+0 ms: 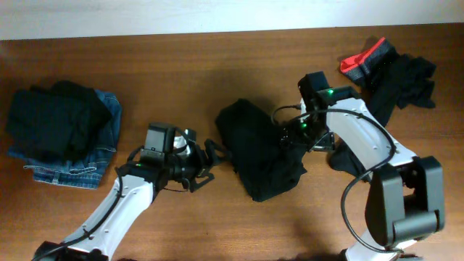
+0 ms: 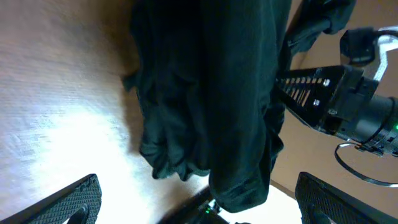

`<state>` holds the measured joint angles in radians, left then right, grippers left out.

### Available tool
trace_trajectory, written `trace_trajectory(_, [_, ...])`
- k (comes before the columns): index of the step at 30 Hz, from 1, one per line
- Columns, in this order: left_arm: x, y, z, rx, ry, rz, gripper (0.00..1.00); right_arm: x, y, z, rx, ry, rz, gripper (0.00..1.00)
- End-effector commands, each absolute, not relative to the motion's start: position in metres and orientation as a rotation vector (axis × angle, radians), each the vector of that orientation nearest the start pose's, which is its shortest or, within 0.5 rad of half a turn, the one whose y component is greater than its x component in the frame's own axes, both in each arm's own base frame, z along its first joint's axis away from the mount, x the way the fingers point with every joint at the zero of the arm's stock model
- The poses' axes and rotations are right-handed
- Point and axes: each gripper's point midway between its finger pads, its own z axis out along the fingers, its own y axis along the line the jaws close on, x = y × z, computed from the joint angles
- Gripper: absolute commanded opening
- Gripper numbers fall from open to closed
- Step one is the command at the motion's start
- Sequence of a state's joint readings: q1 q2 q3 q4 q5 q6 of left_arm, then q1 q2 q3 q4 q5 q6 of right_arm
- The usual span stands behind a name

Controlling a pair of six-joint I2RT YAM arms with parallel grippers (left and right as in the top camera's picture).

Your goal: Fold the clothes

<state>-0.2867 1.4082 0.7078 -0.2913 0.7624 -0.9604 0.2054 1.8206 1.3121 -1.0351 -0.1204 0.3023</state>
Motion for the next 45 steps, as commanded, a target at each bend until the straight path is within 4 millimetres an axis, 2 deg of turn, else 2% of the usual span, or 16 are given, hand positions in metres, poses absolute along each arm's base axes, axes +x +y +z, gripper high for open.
trace_trajectory(1, [0.261, -0.207, 0.092, -0.717, 2.758, -1.366, 0.99, 0.318, 0.098, 0.041, 0.095, 3.188, 0.173, 0.92])
trace_trajectory(5, [0.257, -0.213, 0.085, -0.726, 2.788, -1.356, 0.99, 0.314, 0.098, 0.027, 0.14, 3.231, 0.12, 0.91])
trace_trajectory(8, [0.257, -0.213, 0.08, -0.73, 2.8, -1.348, 0.99, 0.315, 0.098, 0.028, 0.115, 3.226, 0.119, 0.84])
trace_trajectory(14, [0.258, -0.212, 0.079, -0.702, 2.8, -1.336, 0.99, 0.326, 0.107, 0.078, -0.023, 3.075, 0.229, 0.78])
trace_trajectory(15, [0.258, -0.212, 0.079, -0.702, 2.799, -1.335, 0.99, 0.327, 0.108, 0.092, -0.03, 3.041, 0.248, 0.44])
trace_trajectory(17, [0.259, -0.212, 0.079, -0.7, 2.795, -1.333, 0.99, 0.327, 0.108, 0.113, -0.029, 2.99, 0.262, 0.04])
trace_trajectory(21, [0.261, -0.212, 0.08, -0.694, 2.784, -1.329, 0.99, 0.325, 0.11, 0.149, 0.012, 2.889, 0.318, 0.04])
trace_trajectory(24, [0.261, -0.212, 0.08, -0.695, 2.784, -1.327, 0.99, 0.314, 0.126, 0.156, -0.004, 2.904, 0.475, 0.04])
trace_trajectory(27, [0.262, -0.211, 0.079, -0.699, 2.782, -1.317, 0.99, 0.3, 0.14, 0.146, -0.018, 2.963, 0.595, 0.04])
trace_trajectory(31, [0.263, -0.21, 0.078, -0.701, 2.78, -1.309, 0.99, 0.298, 0.127, 0.119, 0.008, 3.023, 0.467, 0.04])
trace_trajectory(36, [0.263, -0.21, 0.078, -0.69, 2.781, -1.309, 0.99, 0.302, 0.11, 0.104, 0.031, 3.032, 0.318, 0.04])
trace_trajectory(37, [0.263, -0.21, 0.078, -0.69, 2.781, -1.309, 0.99, 0.305, 0.101, 0.102, 0.055, 3.025, 0.238, 0.22])
trace_trajectory(38, [0.262, -0.21, 0.079, -0.689, 2.781, -1.31, 0.99, 0.307, 0.091, 0.101, 0.097, 3.015, 0.153, 0.55])
trace_trajectory(39, [0.262, -0.211, 0.079, -0.688, 2.781, -1.312, 0.99, 0.309, 0.082, 0.101, 0.134, 3.006, 0.085, 0.74])
trace_trajectory(42, [0.262, -0.211, 0.079, -0.688, 2.781, -1.313, 0.99, 0.313, 0.067, 0.104, 0.195, 2.982, 0.017, 0.79])
trace_trajectory(45, [0.262, -0.211, 0.079, -0.688, 2.781, -1.313, 0.99, 0.318, 0.072, 0.117, 0.172, 2.955, 0.135, 0.75])
